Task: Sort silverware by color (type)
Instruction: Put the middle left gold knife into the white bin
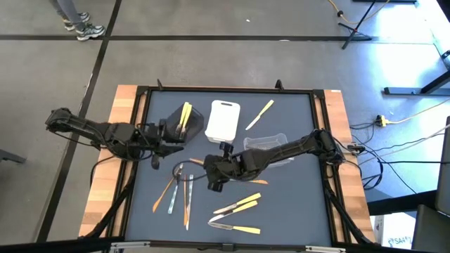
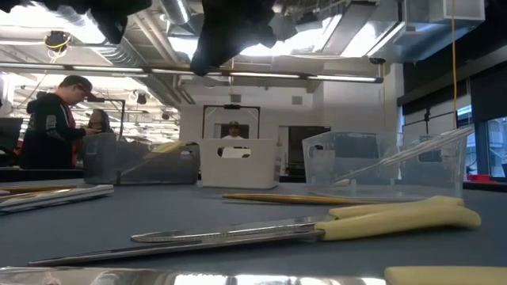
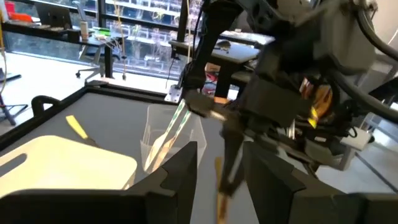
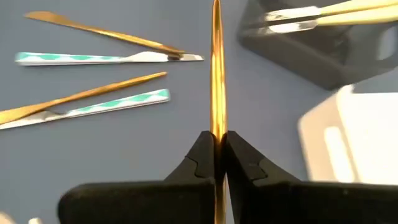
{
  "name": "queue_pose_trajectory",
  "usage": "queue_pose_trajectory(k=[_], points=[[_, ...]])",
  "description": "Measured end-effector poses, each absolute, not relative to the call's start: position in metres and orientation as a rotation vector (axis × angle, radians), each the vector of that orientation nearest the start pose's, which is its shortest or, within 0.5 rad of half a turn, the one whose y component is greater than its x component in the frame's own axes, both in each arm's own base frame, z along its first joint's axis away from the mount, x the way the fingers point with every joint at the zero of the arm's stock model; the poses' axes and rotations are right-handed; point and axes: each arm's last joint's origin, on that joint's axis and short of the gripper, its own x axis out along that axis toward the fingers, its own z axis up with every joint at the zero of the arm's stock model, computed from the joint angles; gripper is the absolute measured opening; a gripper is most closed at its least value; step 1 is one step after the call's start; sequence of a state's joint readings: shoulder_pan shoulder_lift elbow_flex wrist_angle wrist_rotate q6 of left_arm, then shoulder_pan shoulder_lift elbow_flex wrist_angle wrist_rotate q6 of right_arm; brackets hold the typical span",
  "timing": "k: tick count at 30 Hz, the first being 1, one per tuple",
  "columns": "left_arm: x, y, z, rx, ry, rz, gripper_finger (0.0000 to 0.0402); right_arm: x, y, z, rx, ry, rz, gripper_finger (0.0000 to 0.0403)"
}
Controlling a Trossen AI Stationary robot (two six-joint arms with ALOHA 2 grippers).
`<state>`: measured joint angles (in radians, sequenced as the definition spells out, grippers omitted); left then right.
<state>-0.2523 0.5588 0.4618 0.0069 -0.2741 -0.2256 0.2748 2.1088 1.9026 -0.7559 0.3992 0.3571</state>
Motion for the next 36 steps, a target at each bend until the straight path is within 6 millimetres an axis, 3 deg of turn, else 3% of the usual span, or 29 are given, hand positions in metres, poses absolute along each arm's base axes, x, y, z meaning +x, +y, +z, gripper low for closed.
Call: queue_pose_trajectory(k=[12,18,25,36], points=[[0.133,-0.026,0.264,-0.183,0.159,0.041,0.0123,0.442,0.04,0.303,0.005,0.8,-0.376,0.0004],[0.133,-0.026,0.263,-0.186,0.167,0.041,0.0123,0.445,-0.001,0.31,0.028,0.735,-0.474,0.0004],[0.132,-0.026,0.261,-0.207,0.19,0.044,0.0123,0.453,-0.04,0.302,0.074,0.618,-0.52,0.0004],[0.132,-0.026,0.259,-0.206,0.205,0.046,0.0123,0.448,-0.086,0.254,0.214,0.422,-0.537,0.0004]])
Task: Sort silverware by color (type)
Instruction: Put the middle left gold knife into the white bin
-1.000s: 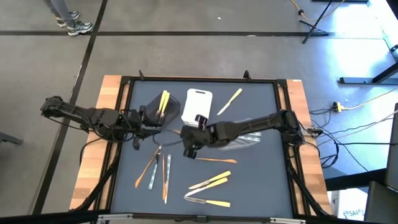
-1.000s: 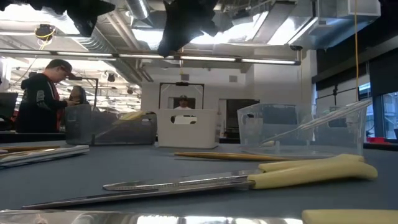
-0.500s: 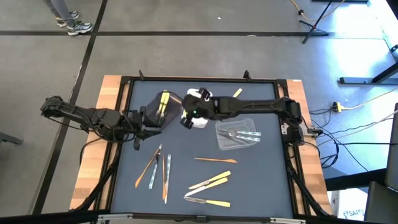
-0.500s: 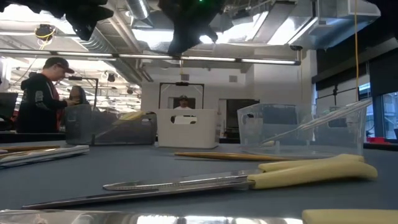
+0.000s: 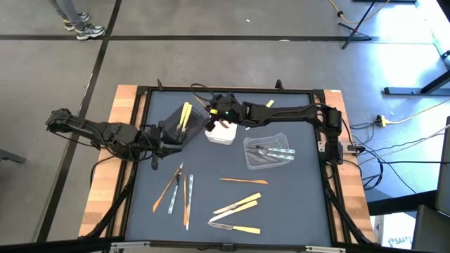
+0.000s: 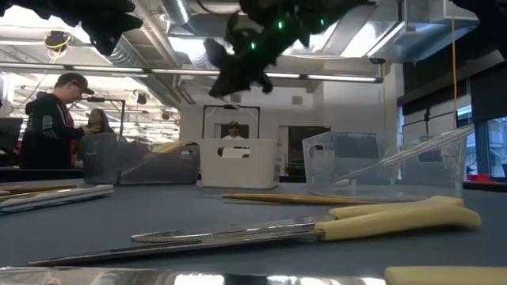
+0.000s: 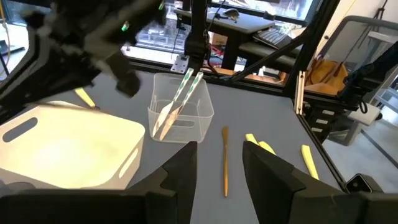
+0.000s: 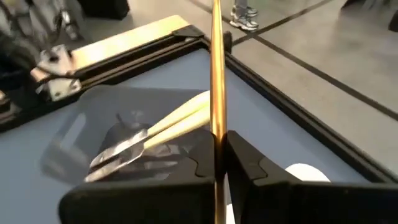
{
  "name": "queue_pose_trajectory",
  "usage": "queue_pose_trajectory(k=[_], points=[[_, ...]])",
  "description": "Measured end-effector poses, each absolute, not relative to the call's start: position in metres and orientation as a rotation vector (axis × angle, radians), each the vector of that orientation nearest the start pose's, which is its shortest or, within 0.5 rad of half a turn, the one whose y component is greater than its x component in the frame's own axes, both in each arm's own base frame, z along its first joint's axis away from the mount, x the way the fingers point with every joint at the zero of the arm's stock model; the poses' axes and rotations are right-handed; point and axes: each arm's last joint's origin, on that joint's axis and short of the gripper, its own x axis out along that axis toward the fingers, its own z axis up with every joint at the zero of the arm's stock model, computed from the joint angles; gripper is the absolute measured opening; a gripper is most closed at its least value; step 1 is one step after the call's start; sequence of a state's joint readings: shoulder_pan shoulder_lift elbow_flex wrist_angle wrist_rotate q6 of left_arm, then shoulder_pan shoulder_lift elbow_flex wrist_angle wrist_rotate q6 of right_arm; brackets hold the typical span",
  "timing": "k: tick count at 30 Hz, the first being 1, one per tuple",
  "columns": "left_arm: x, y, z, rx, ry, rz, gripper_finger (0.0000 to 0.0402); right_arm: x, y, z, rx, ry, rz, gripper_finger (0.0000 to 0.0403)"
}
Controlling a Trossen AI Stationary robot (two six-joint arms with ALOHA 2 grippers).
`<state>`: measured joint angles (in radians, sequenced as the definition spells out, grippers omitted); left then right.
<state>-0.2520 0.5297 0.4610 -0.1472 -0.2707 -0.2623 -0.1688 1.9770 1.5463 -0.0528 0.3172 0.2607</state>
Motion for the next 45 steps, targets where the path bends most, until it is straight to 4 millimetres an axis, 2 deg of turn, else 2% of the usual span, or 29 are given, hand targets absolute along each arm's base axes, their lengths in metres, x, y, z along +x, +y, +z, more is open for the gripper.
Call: queue_pose_trajectory(k=[8,13,18,26,45], points=[[0.132,-0.026,0.259,-0.205,0.207,0.046,0.0123,0.437,-0.103,0.221,0.353,0.276,-0.598,0.0004],[0.132,-0.026,0.259,-0.205,0.206,0.046,0.0123,0.427,-0.102,0.199,0.355,0.3,-0.654,0.0004],[0.132,-0.026,0.259,-0.205,0.207,0.046,0.0123,0.419,-0.1,0.185,0.373,0.264,-0.651,0.0004],[0.132,-0.026,0.259,-0.203,0.207,0.046,0.0123,0.407,-0.098,0.163,0.367,0.323,-0.66,0.0004],[0.132,-0.026,0.259,-0.202,0.207,0.047,0.0123,0.404,-0.097,0.158,0.365,0.339,-0.662,0.0009]])
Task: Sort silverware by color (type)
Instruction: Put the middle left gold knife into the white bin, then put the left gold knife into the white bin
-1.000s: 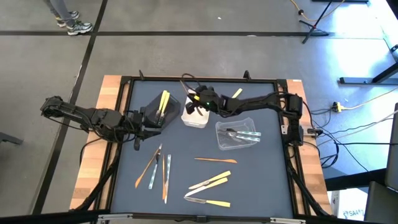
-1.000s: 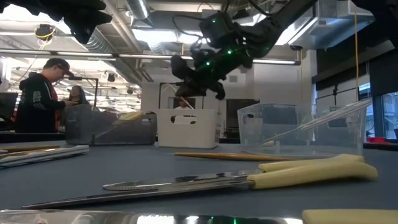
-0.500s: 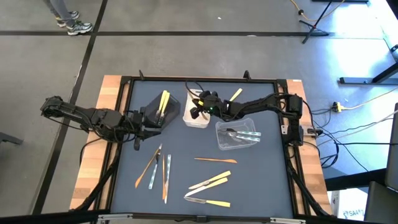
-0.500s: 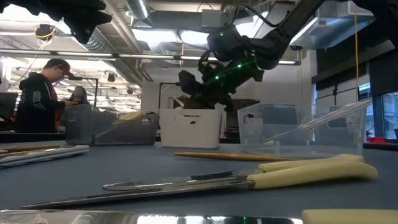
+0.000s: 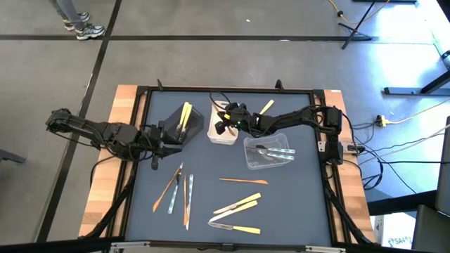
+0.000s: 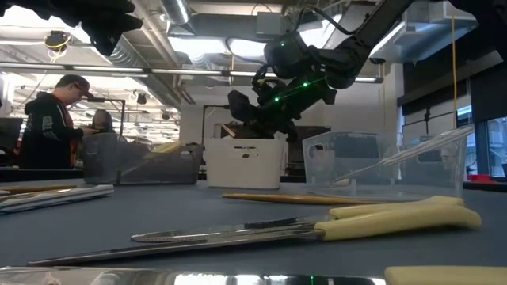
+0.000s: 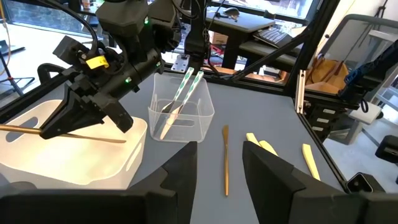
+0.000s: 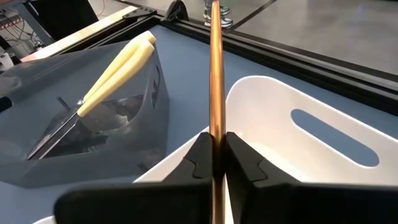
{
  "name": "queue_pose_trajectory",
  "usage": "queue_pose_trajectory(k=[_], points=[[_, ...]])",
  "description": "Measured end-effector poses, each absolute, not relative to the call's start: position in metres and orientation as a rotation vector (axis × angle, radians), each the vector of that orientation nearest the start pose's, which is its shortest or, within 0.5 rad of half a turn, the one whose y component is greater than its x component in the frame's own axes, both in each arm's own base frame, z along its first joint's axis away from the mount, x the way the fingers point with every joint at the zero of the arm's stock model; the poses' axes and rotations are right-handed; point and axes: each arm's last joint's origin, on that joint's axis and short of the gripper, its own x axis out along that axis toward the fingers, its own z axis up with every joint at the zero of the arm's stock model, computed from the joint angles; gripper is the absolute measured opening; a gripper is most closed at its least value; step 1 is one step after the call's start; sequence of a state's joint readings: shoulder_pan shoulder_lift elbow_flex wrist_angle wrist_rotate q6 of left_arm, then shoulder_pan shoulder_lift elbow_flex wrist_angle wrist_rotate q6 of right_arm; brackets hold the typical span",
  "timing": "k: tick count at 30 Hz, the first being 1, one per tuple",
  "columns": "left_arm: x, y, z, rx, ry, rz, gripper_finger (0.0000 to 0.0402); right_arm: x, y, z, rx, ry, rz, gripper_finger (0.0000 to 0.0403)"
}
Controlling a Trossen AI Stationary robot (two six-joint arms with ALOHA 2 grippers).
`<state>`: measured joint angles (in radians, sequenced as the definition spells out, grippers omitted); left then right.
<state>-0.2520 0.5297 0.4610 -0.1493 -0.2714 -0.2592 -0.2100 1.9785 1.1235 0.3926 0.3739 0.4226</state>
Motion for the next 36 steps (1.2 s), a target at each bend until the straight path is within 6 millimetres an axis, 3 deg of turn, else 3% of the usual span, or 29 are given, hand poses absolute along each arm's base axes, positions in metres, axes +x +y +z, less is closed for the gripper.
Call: queue_pose_trajectory(k=[18,25,36], points=[[0.1318,-0.0259,0.2594,-0.202,0.207,0.046,0.0123,0.4041,-0.0969,0.158,0.364,0.341,-0.662,0.0082],[0.1318,-0.026,0.2594,-0.206,0.206,0.047,0.0123,0.4041,-0.0969,0.1579,0.364,0.342,-0.663,0.0084],[0.1318,-0.027,0.2593,-0.415,0.211,0.034,0.0123,0.404,-0.0969,0.1577,0.363,0.346,-0.663,0.0083]])
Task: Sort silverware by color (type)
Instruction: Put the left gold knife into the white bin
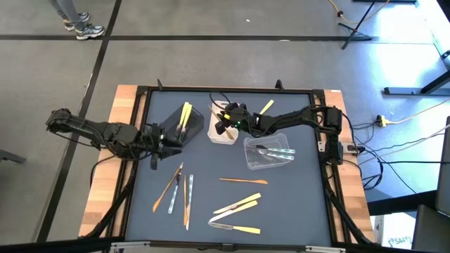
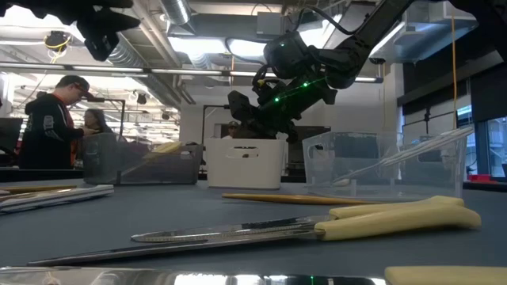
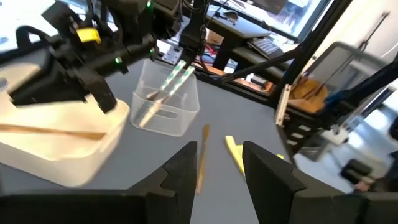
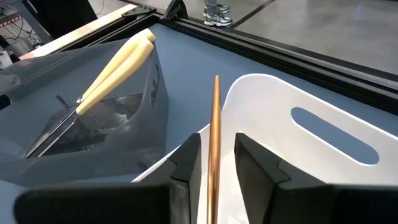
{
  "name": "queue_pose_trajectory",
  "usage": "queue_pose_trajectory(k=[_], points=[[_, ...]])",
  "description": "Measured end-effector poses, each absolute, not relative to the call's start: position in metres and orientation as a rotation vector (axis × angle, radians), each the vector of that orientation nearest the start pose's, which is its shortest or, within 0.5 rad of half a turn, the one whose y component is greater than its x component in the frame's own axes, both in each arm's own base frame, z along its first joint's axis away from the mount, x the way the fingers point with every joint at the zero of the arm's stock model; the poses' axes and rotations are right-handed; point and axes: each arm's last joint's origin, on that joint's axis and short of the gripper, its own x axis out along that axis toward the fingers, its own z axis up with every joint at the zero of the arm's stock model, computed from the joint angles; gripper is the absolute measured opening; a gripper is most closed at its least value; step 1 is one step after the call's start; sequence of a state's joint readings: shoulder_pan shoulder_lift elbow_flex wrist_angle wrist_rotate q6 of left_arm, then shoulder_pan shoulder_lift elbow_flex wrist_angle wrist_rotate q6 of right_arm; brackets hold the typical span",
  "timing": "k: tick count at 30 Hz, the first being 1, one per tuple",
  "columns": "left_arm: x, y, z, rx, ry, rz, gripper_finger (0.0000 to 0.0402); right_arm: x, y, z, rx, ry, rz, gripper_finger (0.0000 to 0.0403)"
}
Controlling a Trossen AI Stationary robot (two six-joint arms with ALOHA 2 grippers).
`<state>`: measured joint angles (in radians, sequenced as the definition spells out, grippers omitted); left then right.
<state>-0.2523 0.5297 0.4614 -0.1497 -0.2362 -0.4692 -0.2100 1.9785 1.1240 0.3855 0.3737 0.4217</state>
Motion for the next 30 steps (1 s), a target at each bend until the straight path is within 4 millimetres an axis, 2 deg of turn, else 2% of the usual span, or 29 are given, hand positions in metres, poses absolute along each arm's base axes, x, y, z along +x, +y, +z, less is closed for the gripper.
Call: queue_pose_trajectory(k=[7,17,23,30], points=[[0.131,-0.029,0.257,-0.615,0.258,0.008,0.0123,0.404,-0.097,0.158,0.363,0.345,-0.663,0.0083],[0.117,-0.031,0.222,-1.135,0.722,0.152,0.0123,0.404,-0.097,0.158,0.363,0.345,-0.663,0.0083],[0.119,-0.035,0.21,-1.24,0.913,0.23,0.0122,0.404,-0.097,0.158,0.363,0.345,-0.663,0.0083],[0.128,-0.045,0.197,-1.225,1.051,0.283,0.0111,0.404,-0.097,0.158,0.363,0.344,-0.662,0.0083]])
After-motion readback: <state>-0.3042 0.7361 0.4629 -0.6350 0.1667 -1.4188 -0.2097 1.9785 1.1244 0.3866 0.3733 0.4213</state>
